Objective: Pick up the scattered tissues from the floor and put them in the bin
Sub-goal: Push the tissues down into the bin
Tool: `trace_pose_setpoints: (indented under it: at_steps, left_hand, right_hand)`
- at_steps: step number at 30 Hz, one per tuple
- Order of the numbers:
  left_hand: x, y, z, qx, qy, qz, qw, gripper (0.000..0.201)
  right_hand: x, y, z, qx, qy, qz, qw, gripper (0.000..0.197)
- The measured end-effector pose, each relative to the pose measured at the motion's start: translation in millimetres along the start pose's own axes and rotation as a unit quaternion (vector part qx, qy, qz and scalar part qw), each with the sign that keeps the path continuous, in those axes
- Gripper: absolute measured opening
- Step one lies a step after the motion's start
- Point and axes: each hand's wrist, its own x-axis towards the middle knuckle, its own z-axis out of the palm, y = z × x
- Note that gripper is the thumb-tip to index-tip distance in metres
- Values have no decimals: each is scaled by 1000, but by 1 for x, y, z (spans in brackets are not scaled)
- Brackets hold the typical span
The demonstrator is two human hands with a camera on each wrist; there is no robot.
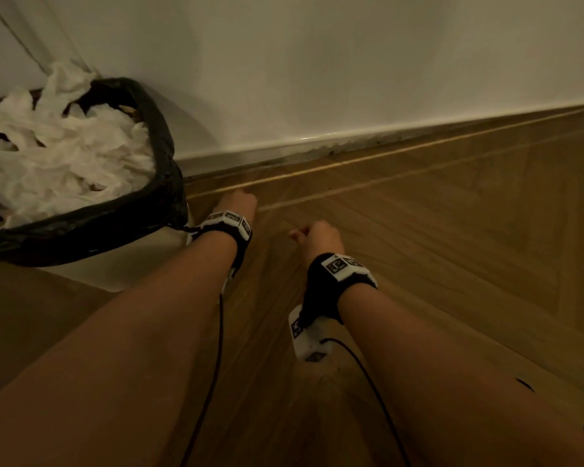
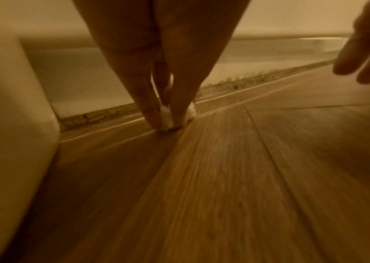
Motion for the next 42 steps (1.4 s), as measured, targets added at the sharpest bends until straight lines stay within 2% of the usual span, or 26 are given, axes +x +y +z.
trace_pose_setpoints:
  at_steps: [4, 8, 10, 14, 17, 19, 21, 24, 27, 31, 36, 42]
  left_hand:
    - [-17, 8, 2, 40, -38, 13, 998, 24]
    - [-48, 17, 6, 29, -62, 11, 998, 30]
    - [-67, 27, -5, -16, -34, 10, 999, 33]
    - [-105, 48, -47, -90, -24, 7, 996, 34]
    - [-135, 54, -86, -56, -6, 35, 998, 33]
    - [-155, 52, -115, -29, 10, 85, 996, 32]
    - [-181, 41, -148, 9, 46, 125, 991, 33]
    - [-211, 17, -198, 36, 128, 146, 980, 34]
    - [-233, -21, -230, 16, 195, 120, 973, 31]
    - [-247, -77, -243, -83, 245, 29, 966, 25]
    - [-240, -118, -235, -118, 261, -64, 956, 26]
    - [-214, -147, -217, -106, 232, -116, 960, 21]
  right_hand:
    - [-12, -4, -8, 5, -21, 7, 1000, 39]
    - [-38, -7, -17, 44, 8, -2, 999, 32]
    - [-52, -11, -24, 81, 30, -8, 996, 30]
    - [-78, -26, -45, 147, 95, -32, 984, 29]
    - [-94, -42, -60, 160, 136, -69, 975, 14]
    - [-105, -57, -71, 145, 147, -91, 974, 12]
    - [-118, -79, -81, 133, 155, -112, 972, 11]
    - [-132, -116, -93, 149, 160, -150, 964, 18]
    - [-143, -150, -94, 195, 144, -182, 953, 20]
    - [-148, -184, -84, 169, 123, -207, 956, 24]
    - [-141, -215, -66, 99, 79, -210, 970, 22]
    - [-128, -246, -40, 19, 60, -219, 974, 22]
